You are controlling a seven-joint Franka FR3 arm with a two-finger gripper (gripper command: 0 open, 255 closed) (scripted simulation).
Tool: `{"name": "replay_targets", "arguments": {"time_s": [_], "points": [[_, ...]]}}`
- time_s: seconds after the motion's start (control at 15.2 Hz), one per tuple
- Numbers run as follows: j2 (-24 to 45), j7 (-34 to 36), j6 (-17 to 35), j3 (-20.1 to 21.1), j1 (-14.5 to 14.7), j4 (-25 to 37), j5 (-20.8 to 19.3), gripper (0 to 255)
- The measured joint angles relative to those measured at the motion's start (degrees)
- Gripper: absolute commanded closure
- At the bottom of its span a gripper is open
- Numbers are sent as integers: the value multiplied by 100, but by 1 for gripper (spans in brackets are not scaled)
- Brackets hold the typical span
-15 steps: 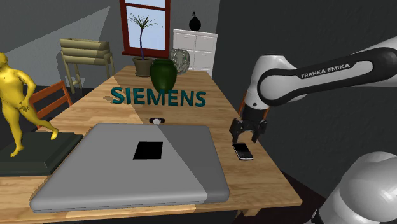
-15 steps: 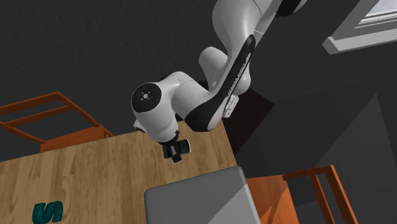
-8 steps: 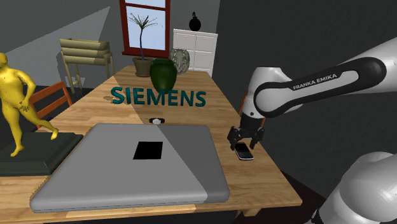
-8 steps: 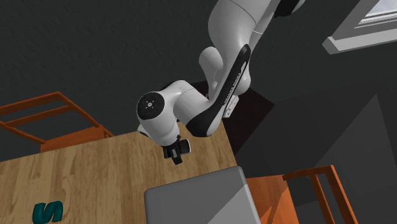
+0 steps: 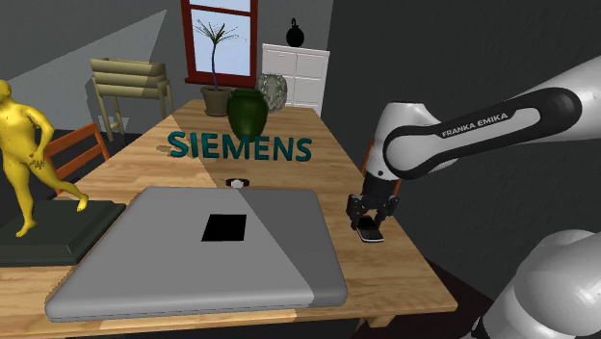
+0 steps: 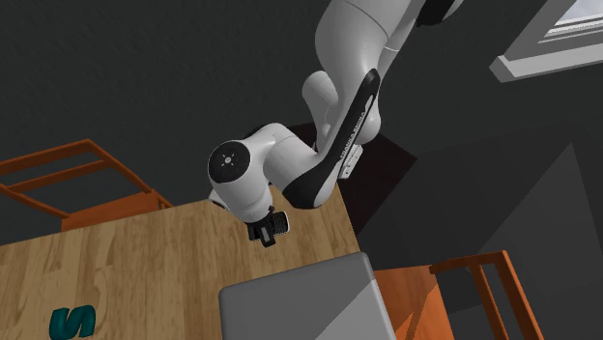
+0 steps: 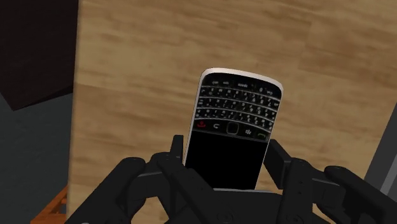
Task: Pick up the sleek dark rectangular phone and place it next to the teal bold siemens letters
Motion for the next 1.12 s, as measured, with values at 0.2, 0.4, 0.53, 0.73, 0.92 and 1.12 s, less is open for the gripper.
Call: {"name": "replay_targets", "arguments": {"time_s": [0.2, 0.4, 0.53, 0.73, 0.92, 1.12], "points": [[4, -1, 5, 1, 0, -1, 2, 255], [-1, -3, 8, 0, 1, -5, 3, 255], [1, -4, 8, 0, 1, -4, 3, 255], [-79, 2, -120, -16, 4, 35, -5, 255], [-196, 22, -384, -45, -4, 182, -35, 255], [-301, 36, -642, -77, -14, 332, -66, 255]]}}
